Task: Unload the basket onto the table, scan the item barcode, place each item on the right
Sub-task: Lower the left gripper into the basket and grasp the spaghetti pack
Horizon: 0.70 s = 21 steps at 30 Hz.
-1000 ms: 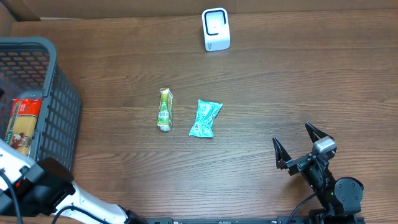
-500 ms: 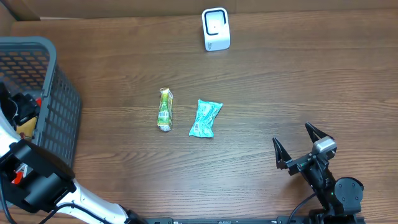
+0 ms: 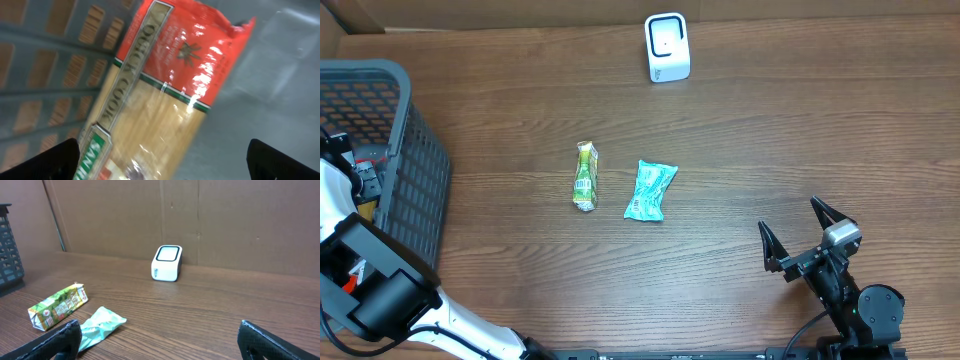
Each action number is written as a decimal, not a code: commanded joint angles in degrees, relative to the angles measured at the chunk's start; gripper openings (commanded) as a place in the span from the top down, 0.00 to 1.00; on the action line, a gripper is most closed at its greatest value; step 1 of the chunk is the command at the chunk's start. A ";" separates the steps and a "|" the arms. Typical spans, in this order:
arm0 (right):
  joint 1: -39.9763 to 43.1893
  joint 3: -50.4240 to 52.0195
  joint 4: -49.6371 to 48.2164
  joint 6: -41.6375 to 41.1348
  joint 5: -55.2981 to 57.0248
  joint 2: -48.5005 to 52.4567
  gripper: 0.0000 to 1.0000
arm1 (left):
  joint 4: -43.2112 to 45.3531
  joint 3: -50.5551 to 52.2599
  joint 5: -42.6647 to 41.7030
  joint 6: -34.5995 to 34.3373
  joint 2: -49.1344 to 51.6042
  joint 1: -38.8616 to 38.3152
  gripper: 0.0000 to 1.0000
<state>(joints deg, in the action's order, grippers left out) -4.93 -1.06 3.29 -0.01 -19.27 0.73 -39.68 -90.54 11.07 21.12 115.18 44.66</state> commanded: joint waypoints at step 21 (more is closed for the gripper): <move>-0.22 0.61 -0.13 0.04 0.09 -0.50 0.00 | 6.47 1.44 1.90 7.21 9.09 0.22 0.83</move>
<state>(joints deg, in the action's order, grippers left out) -4.93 -1.06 3.27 -0.01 -19.27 0.73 -32.18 -90.08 14.04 29.91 121.16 45.82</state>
